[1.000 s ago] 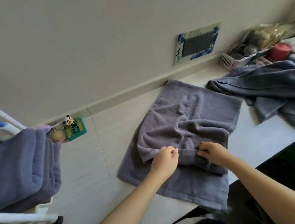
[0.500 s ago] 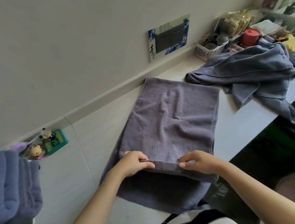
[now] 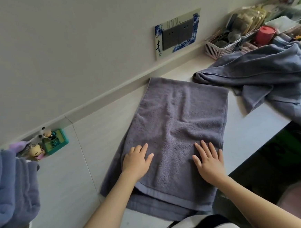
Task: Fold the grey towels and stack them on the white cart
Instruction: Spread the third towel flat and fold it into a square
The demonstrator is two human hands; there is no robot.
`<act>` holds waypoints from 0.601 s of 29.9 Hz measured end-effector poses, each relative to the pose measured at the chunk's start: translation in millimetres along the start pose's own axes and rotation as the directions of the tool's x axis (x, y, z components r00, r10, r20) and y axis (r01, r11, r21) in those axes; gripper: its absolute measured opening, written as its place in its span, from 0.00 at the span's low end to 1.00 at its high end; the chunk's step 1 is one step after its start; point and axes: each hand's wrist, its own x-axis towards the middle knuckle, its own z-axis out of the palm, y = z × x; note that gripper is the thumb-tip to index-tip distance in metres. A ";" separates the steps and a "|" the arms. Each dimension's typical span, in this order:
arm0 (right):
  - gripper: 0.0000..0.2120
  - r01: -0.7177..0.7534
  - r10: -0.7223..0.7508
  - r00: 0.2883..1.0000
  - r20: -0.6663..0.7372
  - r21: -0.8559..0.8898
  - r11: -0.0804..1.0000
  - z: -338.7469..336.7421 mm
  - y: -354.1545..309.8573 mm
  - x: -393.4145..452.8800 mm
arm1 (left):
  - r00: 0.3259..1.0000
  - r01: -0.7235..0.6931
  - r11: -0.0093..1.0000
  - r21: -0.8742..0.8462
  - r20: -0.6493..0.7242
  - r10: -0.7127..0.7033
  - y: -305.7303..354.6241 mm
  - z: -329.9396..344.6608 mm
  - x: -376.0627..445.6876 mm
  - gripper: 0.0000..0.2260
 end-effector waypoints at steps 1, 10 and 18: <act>0.26 0.009 -0.009 1.000 0.004 0.007 1.000 -3.8 5.5 6.7 | 1.000 0.006 1.000 0.018 0.008 -0.006 5.9 -4.1 3.9 0.26; 0.20 0.244 -0.251 0.945 0.210 0.056 0.968 -63.0 14.2 108.2 | 0.997 0.036 0.975 0.218 0.066 -0.052 51.9 -26.5 38.2 0.24; 0.24 0.414 -0.406 0.880 0.247 0.022 0.910 -86.0 -12.7 180.7 | 0.950 0.294 0.947 -0.130 0.149 -0.275 27.1 -11.6 78.0 0.31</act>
